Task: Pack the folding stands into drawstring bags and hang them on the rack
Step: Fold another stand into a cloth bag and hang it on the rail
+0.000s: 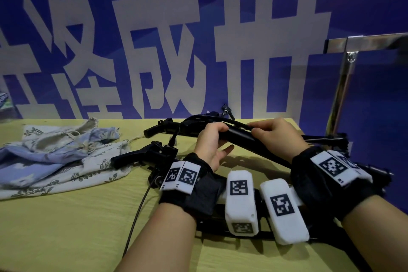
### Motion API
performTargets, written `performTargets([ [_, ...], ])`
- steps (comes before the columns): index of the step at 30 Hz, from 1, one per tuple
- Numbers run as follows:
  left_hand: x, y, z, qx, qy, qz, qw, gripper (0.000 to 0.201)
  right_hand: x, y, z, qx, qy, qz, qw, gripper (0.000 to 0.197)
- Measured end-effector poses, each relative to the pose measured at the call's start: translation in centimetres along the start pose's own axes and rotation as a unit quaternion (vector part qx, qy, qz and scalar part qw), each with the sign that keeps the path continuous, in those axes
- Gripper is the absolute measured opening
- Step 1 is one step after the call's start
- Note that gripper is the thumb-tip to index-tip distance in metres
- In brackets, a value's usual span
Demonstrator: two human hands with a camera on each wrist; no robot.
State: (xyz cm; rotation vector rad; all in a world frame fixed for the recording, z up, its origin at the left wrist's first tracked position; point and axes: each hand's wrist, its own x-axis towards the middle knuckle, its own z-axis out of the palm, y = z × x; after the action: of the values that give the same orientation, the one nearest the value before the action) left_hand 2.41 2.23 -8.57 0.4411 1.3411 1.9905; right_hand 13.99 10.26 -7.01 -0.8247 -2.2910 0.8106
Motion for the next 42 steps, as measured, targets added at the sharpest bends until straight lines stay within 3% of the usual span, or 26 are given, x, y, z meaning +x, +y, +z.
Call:
performTargets([
  [5, 0.1, 0.2, -0.4, -0.001, 0.014, 0.021, 1.0, 0.01, -0.1, -0.1, 0.0, -0.043, -0.02, -0.009, 0.999, 0.03],
  [8, 0.2, 0.2, -0.5, -0.004, 0.02, 0.041, 0.999, 0.007, -0.1, 0.0, 0.0, -0.028, 0.02, -0.032, 0.999, 0.029],
  [12, 0.3, 0.3, -0.4, -0.039, 0.023, 0.073, 0.996, 0.034, -0.1, -0.1, 0.0, 0.031, 0.067, -0.053, 0.996, 0.028],
  [14, 0.3, 0.6, -0.4, -0.053, 0.016, 0.085, 0.995, 0.031, -0.1, 0.0, 0.0, 0.032, 0.073, -0.053, 0.995, 0.028],
  [21, -0.2, 0.8, -0.4, -0.112, 0.03, 0.049, 0.992, 0.023, 0.1, 0.3, 0.0, -0.013, 0.047, -0.036, 0.998, 0.026],
  [26, -0.1, 1.0, -0.5, -0.132, 0.053, 0.051, 0.988, 0.051, 0.0, 0.2, 0.0, 0.02, 0.081, -0.051, 0.995, 0.027],
  [31, 0.2, 1.0, -0.6, -0.116, 0.058, 0.054, 0.99, 0.065, -0.1, 0.1, 0.1, 0.038, 0.079, -0.057, 0.994, 0.026],
  [38, 0.2, 1.4, -0.5, -0.212, 0.046, 0.021, 0.976, 0.061, -0.3, 0.0, 0.0, 0.076, 0.088, -0.065, 0.991, 0.028],
  [42, -0.2, 1.6, -0.3, -0.193, 0.052, 0.021, 0.98, 0.046, -0.6, -0.3, 0.0, 0.057, 0.029, -0.082, 0.995, 0.028],
])
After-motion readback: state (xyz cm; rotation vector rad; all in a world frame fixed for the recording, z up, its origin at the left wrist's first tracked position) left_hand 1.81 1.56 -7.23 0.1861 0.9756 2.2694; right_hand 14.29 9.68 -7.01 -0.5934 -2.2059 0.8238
